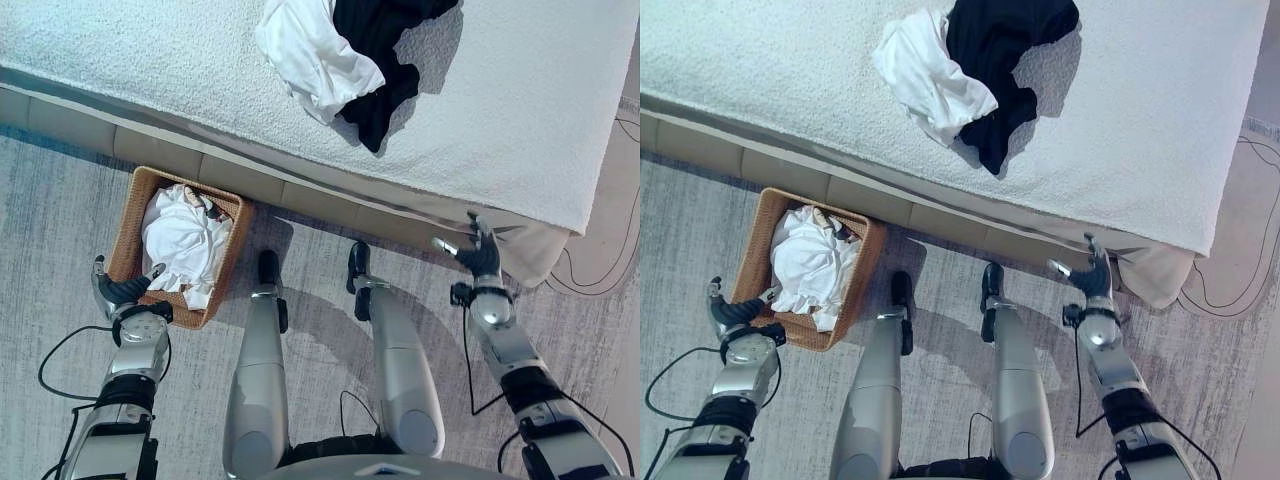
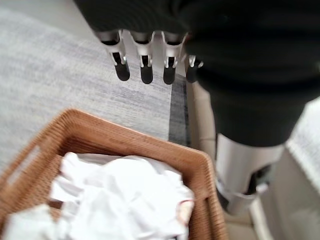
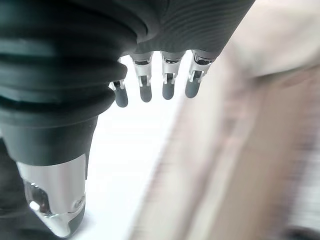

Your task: Pick up clothes into the bucket

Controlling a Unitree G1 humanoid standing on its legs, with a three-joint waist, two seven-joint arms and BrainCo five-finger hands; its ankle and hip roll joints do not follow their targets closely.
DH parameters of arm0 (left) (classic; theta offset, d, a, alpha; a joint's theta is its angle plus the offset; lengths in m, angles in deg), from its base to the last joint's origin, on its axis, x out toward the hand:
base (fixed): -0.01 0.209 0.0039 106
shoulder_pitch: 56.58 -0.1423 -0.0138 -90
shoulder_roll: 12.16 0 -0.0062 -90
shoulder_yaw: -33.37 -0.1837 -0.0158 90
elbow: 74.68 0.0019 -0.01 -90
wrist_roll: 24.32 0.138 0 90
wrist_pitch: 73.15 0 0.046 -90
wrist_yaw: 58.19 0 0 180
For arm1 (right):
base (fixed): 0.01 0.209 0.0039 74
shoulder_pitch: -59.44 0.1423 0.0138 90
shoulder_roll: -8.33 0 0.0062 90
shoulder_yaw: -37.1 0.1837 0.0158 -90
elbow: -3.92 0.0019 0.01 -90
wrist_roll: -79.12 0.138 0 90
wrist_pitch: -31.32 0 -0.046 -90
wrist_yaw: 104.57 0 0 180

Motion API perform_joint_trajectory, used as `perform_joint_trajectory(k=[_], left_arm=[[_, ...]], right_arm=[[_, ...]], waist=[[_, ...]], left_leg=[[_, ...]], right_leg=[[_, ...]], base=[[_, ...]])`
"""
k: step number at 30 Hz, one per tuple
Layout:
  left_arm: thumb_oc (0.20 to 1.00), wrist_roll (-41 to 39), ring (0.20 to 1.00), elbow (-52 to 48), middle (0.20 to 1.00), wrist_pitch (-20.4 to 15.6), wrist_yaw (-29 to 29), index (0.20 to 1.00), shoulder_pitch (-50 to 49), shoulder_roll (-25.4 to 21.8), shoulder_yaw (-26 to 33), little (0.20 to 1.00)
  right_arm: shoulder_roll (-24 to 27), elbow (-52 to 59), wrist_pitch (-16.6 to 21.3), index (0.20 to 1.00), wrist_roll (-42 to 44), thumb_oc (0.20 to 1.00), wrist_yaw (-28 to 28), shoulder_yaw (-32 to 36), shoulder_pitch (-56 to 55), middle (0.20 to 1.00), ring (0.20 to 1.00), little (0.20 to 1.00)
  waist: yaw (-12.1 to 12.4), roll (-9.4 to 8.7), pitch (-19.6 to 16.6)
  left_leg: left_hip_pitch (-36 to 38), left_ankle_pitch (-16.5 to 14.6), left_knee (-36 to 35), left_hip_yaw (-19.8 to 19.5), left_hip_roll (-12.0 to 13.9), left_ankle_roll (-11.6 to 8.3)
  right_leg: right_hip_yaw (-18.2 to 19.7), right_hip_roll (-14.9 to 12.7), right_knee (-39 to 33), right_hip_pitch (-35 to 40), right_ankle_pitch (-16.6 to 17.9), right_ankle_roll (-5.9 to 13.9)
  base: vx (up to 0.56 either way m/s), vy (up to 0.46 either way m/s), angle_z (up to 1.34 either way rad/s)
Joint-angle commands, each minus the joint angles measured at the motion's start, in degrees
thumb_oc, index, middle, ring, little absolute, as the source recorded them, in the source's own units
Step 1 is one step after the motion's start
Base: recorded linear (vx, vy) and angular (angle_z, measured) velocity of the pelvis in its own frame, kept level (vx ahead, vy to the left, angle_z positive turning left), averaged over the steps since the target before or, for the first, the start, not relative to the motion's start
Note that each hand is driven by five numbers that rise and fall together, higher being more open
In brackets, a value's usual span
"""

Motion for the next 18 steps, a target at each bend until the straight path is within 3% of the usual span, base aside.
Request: perform_joint_trajectory(k=[1, 7, 8, 11, 13, 18], left_arm=[[1.0, 4.69, 1.0, 0.81, 1.0, 0.15, 0.65, 1.0, -2.15, -2.47, 0.31, 1.0], [1.0, 1.37, 1.0, -2.55, 1.0, -2.29, 4.18, 1.0, -5.08, -0.13, -0.83, 1.0], [1.0, -2.73, 1.0, -4.75, 1.0, -4.62, 8.1, 1.0, -6.86, 0.56, -1.52, 1.0], [1.0, -6.74, 1.0, -7.01, 1.0, -6.92, 10.5, 1.0, -7.95, 2.29, -3.12, 1.0], [1.0, -11.42, 1.0, -8.89, 1.0, -9.13, 14.08, 1.0, -9.63, 4.81, -6.43, 1.0], [1.0, -12.72, 1.0, -9.34, 1.0, -9.8, 16.1, 1.0, -9.7, 7.42, -11.98, 1.0]], right_arm=[[4.56, 2.46, 3.21, 1.0, 0.34, 1.0, 2.15, 1.17, 2.86, 1.0, 1.0, 1.0], [9.1, -0.74, 1.33, 1.0, -1.33, 1.0, 3.27, -0.39, 12.75, 1.0, 1.0, 1.0], [11.41, -3.14, 0.16, 1.0, -1.85, 1.0, 3.41, -1.19, 17.28, 1.0, 1.0, 1.0], [13.44, -6.31, -1.21, 1.0, -3.13, 1.0, 3.57, -2.92, 22.1, 1.0, 1.0, 1.0], [17.13, -12.43, -2.88, 1.0, -4.81, 1.0, 3.96, -5.89, 29.75, 1.0, 1.0, 1.0], [21.07, -19.93, -4.47, 1.0, -7.25, 1.0, 5.47, -10.74, 39.44, 1.0, 1.0, 1.0]], waist=[[1.41, 0.61, -1.09], [3.52, 2.12, -1.09], [4.7, 2.93, -1.09], [5.7, 3.61, -1.09], [7.62, 4.78, -1.09], [10.03, 6.05, -1.09]], left_leg=[[2.29, -1.48, 1.13, 0.63, -1.63, 0.34], [4.0, 0.1, -2.4, -0.08, -2.34, 0.3], [4.21, 0.6, -3.23, -0.46, -2.98, 0.31], [4.5, 1.19, -4.48, -1.04, -3.49, 0.29], [4.89, 2.28, -6.62, -2.37, -4.4, 0.22], [4.46, 4.0, -8.9, -4.97, -5.69, 0.02]], right_leg=[[1.85, -1.43, -1.89, 5.65, -1.34, 2.51], [0.75, -2.12, -3.53, 7.24, -0.59, 2.8], [0.23, -2.68, -3.55, 7.53, -0.59, 2.81], [-0.34, -3.13, -3.52, 7.76, -0.7, 2.83], [-1.63, -4.18, -2.9, 7.84, -0.94, 2.9], [-3.97, -6.05, -1.4, 7.33, -1.45, 3.09]], base=[[0.0, 0.0, 0.0], [0.01, 0.001, 0.09], [0.01, 0.007, 0.11], [0.01, -0.01, 0.12], [0.01, -0.046, 0.24], [0.0, -0.069, 0.42]])
